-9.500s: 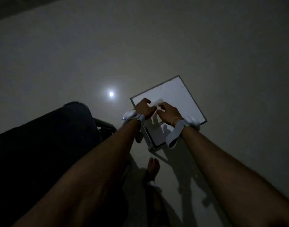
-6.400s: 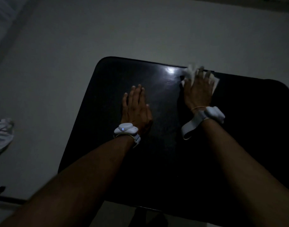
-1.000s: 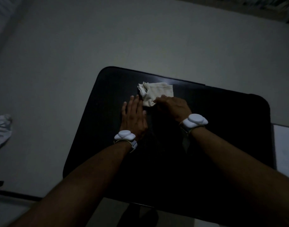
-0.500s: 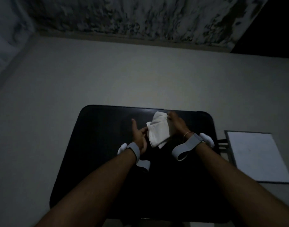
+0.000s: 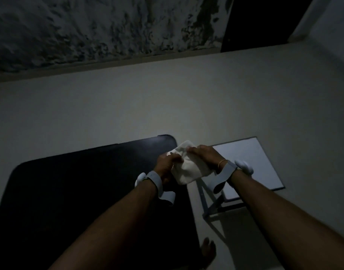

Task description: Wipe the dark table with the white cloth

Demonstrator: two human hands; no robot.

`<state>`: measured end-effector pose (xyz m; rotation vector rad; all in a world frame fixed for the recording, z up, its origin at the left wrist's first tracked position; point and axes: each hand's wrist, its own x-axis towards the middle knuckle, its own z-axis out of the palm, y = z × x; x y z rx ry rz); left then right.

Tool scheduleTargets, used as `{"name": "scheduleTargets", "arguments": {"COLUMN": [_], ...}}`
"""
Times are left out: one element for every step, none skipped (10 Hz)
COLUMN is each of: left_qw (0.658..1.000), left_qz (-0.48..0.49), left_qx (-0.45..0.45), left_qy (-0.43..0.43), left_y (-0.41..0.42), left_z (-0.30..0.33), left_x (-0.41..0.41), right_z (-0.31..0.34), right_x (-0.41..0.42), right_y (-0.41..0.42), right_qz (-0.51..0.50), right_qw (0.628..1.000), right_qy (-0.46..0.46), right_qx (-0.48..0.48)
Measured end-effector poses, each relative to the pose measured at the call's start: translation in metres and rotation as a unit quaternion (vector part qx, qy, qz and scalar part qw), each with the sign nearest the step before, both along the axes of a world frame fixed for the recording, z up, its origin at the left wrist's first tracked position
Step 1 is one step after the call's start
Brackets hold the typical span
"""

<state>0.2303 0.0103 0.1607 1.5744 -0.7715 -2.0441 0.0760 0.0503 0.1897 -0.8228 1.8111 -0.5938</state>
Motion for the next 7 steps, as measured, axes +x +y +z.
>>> {"name": "scheduleTargets", "arguments": {"left_qw": [0.999,0.996,0.994,0.993,0.988,0.970,0.944], "left_qz": [-0.009,-0.020,-0.032,-0.047,-0.109,-0.186,-0.229], "left_qx": [0.045,0.090,0.094,0.070,0.039,0.024,-0.030], "left_qy": [-0.008,-0.004,-0.056,-0.078,-0.104,-0.156,-0.238], "left_y": [0.007,0.015,0.027,0.027,0.024,0.025,0.031], "left_z": [-0.010,-0.023,-0.035,-0.038,-0.041,-0.046,-0.055], "left_x": [-0.057,-0.089,-0.132,-0.154,-0.185,-0.193,-0.189], "right_z": [-0.009,-0.015,-0.024,-0.032,-0.052,-0.060,-0.063], "right_x": [-0.054,-0.087,-0.130,-0.150,-0.183,-0.191,-0.184], "right_y": [0.018,0.031,0.049,0.054,0.055,0.055,0.055], "right_qz": [-0.040,-0.066,-0.103,-0.108,-0.115,-0.091,-0.060], "right_qw": [0.999,0.997,0.993,0.992,0.988,0.989,0.990], "right_qy": [0.014,0.035,0.042,0.067,0.099,0.111,0.123], "right_qx": [-0.025,-0.031,-0.026,-0.028,-0.008,0.032,0.041]}}
